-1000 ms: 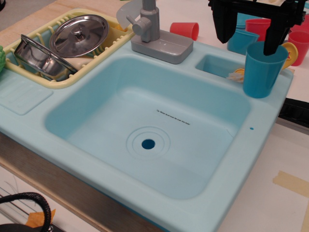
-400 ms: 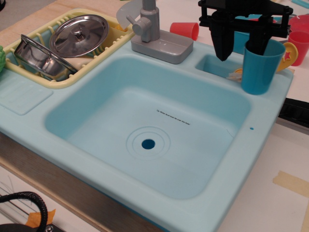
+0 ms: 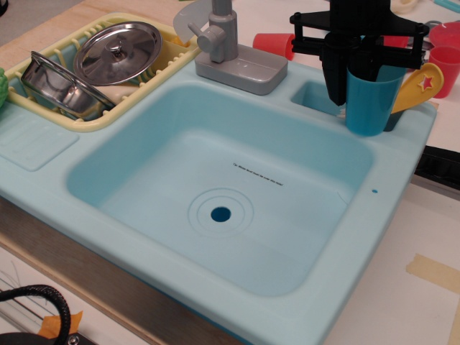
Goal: Put cup from anywhere into sink
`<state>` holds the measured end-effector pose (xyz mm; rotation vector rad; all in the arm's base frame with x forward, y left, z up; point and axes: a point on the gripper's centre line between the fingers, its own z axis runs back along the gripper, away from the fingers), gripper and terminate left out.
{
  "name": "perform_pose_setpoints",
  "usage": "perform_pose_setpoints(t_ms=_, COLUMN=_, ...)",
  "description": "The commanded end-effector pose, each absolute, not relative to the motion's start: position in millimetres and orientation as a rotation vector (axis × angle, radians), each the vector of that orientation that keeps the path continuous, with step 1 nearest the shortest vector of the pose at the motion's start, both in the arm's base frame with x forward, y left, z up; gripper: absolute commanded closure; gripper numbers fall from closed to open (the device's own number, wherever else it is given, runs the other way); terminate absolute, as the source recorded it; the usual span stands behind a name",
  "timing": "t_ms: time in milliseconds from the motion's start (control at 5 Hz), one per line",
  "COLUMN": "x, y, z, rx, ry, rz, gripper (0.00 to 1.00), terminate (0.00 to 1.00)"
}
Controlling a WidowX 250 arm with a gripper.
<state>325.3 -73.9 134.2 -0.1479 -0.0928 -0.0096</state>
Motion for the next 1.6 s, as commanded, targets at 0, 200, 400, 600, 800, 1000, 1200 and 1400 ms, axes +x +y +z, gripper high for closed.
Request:
perform_pose_setpoints(t_ms=0, x=309, y=-63, z=165, rx=-0.075, ry=-0.155, rz=0.082, gripper=1.0, terminate=0.0)
perform_pose_setpoints(t_ms=200, x=294, y=-51, z=174, rx=0.003, ry=-0.174, rz=0.166, gripper=1.0, terminate=0.0)
perform_pose_setpoints(t_ms=400, x=271, y=-32, z=180, rx=0.105, ry=-0.128, rz=0.233, gripper=1.0, terminate=0.0)
perform_pose_setpoints(t_ms=600, x=242, y=-14, z=176, rx=0.135, ry=-0.125, rz=0.283, gripper=0.0, terminate=0.0)
perform_pose_setpoints(t_ms=800, x=242, y=-14, z=176, rx=0.135, ry=-0.125, rz=0.283, gripper=0.0, terminate=0.0)
perform_pose_setpoints(t_ms=1000, x=242, y=-14, z=176, rx=0.135, ry=-0.125, rz=0.283, gripper=0.0, terminate=0.0)
perform_pose_setpoints(t_ms=1200, x=242, y=-14, z=176, rx=0.135, ry=-0.125, rz=0.283, gripper=0.0, terminate=0.0)
perform_pose_setpoints(t_ms=1400, x=242, y=-14, z=176, rx=0.135, ry=-0.125, rz=0.283, gripper=0.0, terminate=0.0)
